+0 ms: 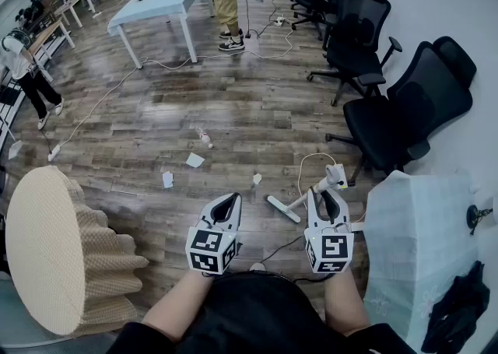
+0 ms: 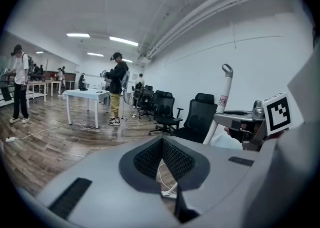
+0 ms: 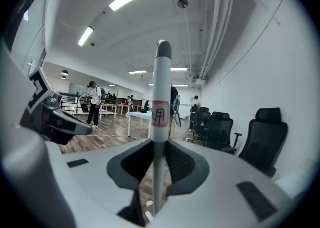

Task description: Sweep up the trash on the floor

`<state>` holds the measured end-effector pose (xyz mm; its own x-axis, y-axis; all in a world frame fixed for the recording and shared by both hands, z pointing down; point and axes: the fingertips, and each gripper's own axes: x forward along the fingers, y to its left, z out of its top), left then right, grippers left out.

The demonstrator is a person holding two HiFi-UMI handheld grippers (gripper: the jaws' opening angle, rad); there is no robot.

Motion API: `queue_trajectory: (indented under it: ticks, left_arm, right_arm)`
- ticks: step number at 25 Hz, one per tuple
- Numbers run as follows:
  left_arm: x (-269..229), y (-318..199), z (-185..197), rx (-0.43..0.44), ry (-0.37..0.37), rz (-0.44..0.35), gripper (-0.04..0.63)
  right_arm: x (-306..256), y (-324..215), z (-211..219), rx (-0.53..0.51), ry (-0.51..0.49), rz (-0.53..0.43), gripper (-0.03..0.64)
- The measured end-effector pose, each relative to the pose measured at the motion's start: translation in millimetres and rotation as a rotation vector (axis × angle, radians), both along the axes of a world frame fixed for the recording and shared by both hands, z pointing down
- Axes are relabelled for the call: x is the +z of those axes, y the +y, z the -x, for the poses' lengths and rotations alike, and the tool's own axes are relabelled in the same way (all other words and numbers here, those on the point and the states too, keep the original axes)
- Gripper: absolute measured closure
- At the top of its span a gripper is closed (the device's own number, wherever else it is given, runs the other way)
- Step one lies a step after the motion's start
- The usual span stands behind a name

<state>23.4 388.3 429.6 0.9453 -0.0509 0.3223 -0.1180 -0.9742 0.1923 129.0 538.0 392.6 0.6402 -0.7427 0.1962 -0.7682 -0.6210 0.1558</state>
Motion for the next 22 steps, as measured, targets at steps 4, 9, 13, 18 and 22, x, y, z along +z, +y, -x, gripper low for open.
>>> queue_trajectory:
  ticks: [4, 9, 13, 18, 22]
  left_arm:
    - [3, -5, 8, -0.014, -0.01, 0.004, 0.598]
    - [4, -11, 17, -0.04, -0.015, 0.012, 0.598]
    - [10, -13, 22, -0.05, -0.027, 0.023, 0.598]
    - [16, -10, 28, -0.062, -0.042, 0.032, 0.598]
    - [21, -8, 34, -0.072, -0.053, 0.041, 0.598]
  right_arm:
    - [2, -5, 5, -0.005, -0.01, 0.007, 0.529]
    - [9, -10, 8, -0.009, -0.031, 0.025, 0.529]
    - [18, -10, 11, -0.021, -0.056, 0.042, 0.529]
    - [32, -5, 18, -0.045, -0.092, 0.065, 0.529]
    - [37, 1, 23, -0.042, -0.101, 0.059, 0.529]
